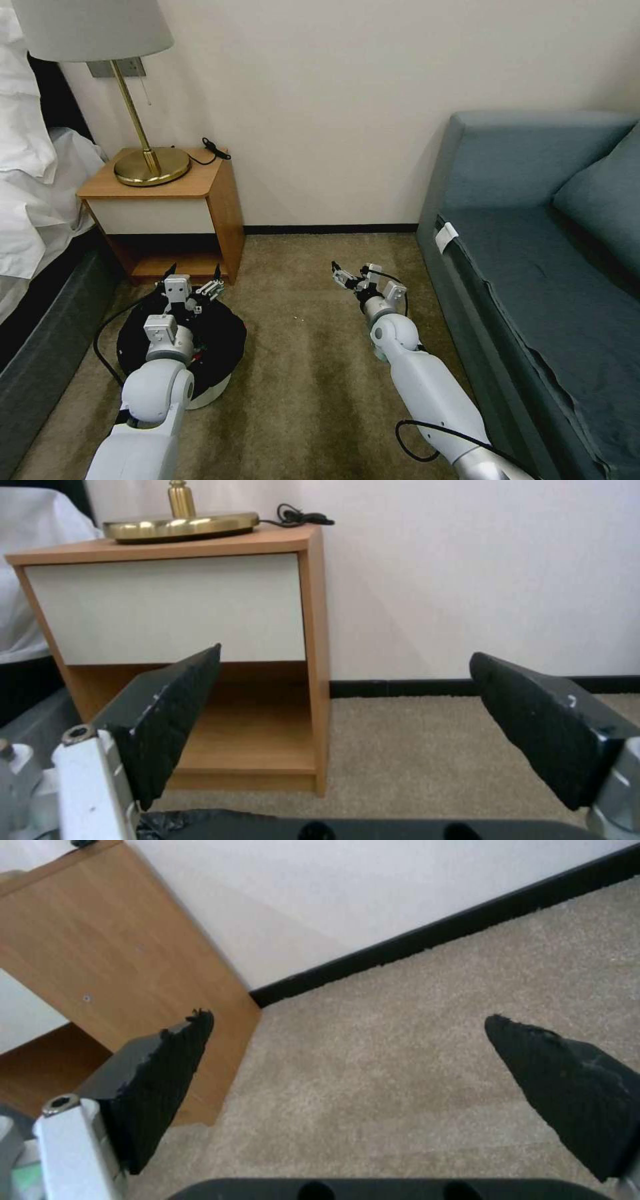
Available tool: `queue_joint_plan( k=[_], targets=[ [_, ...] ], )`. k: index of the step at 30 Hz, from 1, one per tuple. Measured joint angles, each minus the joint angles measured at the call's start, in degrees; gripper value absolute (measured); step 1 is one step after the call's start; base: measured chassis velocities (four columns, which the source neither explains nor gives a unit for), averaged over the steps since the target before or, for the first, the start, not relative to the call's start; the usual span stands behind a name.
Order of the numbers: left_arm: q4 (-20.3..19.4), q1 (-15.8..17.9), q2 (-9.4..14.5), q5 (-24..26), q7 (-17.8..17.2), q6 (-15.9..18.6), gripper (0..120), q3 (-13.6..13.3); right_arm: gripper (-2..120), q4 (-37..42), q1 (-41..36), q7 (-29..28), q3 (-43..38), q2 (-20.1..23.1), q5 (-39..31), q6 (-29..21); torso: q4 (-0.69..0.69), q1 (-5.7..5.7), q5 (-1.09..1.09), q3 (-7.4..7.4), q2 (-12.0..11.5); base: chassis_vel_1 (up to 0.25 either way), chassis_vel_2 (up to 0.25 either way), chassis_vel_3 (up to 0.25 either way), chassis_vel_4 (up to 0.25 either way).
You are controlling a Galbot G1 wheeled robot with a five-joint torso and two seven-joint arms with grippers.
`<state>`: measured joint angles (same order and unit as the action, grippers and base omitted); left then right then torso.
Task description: Pick up the trash bin, then pick up the garbage on the floor and place it into the trash bin.
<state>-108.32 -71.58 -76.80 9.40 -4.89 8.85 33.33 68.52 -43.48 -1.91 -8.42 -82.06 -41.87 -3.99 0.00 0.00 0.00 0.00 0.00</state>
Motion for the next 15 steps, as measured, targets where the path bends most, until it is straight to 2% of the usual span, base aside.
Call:
queue_joint_plan(
  k=[15],
  targets=[
    [-0.1, -0.1, 0.0, 0.1, -0.1, 0.0, 100, 0.1, 100, 0.1, 0.1, 0.0, 0.1, 0.0, 0.0, 0.0, 0.00, 0.00, 0.00, 0.00, 0.0, 0.000, 0.000, 0.000, 0.000]
  ],
)
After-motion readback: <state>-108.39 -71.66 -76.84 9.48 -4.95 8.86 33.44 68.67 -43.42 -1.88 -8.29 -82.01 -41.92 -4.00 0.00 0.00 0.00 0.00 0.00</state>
